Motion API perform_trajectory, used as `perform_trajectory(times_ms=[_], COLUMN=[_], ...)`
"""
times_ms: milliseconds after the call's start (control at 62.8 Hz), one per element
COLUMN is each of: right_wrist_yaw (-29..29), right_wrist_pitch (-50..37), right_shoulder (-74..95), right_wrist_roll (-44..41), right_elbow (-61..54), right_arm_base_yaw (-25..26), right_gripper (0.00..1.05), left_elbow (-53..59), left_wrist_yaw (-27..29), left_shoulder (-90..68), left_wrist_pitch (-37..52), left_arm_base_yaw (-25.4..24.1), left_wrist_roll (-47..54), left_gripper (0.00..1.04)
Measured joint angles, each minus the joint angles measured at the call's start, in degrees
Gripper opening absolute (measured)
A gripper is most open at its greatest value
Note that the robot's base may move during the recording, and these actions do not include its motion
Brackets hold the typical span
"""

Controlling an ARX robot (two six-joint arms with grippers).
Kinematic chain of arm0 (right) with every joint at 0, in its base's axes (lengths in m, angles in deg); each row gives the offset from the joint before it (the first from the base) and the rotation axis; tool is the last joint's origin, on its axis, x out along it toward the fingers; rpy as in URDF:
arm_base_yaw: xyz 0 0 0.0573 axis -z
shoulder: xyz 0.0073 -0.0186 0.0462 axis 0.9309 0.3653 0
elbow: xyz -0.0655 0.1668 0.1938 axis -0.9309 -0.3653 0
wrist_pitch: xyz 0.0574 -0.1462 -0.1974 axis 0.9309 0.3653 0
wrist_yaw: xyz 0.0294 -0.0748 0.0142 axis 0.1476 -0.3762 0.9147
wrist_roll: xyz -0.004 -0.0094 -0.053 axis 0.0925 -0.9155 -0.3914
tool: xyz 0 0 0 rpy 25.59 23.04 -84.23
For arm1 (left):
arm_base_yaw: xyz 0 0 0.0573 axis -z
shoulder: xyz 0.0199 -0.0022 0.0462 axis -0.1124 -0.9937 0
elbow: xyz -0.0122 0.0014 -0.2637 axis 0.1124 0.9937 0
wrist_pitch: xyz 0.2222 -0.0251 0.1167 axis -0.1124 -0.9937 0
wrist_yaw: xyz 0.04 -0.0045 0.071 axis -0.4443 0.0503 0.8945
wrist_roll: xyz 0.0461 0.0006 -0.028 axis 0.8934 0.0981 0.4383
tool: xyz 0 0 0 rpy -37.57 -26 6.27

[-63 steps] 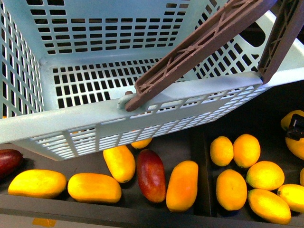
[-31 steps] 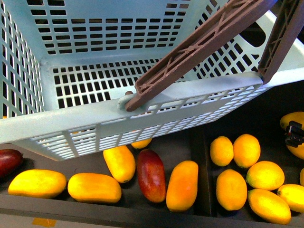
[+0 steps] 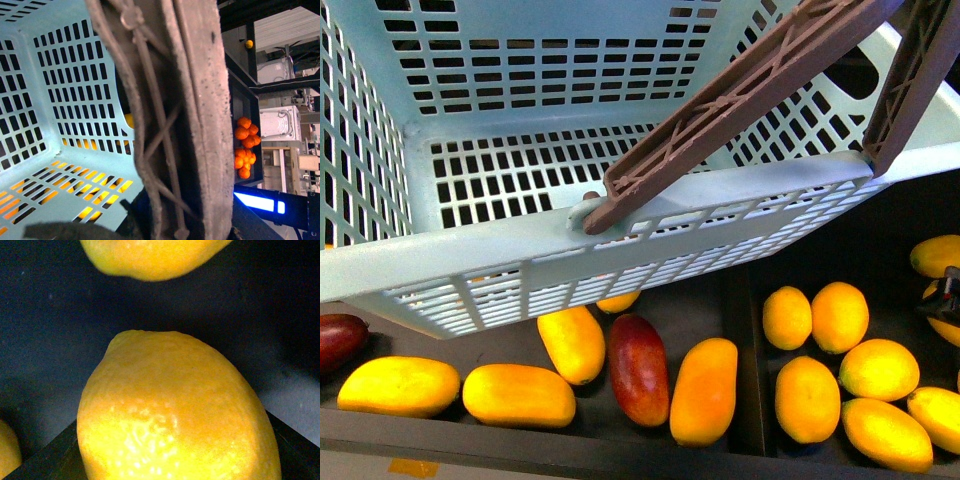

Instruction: Pick lemon and mango into basket

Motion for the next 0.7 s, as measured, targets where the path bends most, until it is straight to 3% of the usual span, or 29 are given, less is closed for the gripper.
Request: perform_trajectory(times_ms=[191, 398, 700], right_wrist_yaw=[6.29, 13.09, 10.36], right_wrist_pitch=[-4.74, -3.58, -1.86], right_shoulder=[-15.43, -37.24, -55.34], right_wrist_roll=[0.00, 1.92, 7.63], right_elbow=[-9.84, -17.64, -15.58], right_arm_base_yaw=[0.57, -0.87, -11.28], right_gripper=[0.74, 0.74, 0.74], left_elbow=[0.00, 0.00, 0.00], left_wrist_yaw=[0.00, 0.00, -0.02], left_shoulder=[0.00, 0.00, 0.00], left_wrist_pitch=[0.00, 0.00, 0.00], left_arm_base_yaw=[0.00, 0.00, 0.00], left_wrist_roll=[0.00, 0.00, 0.00], left_gripper=[0.13, 0.13, 0.13])
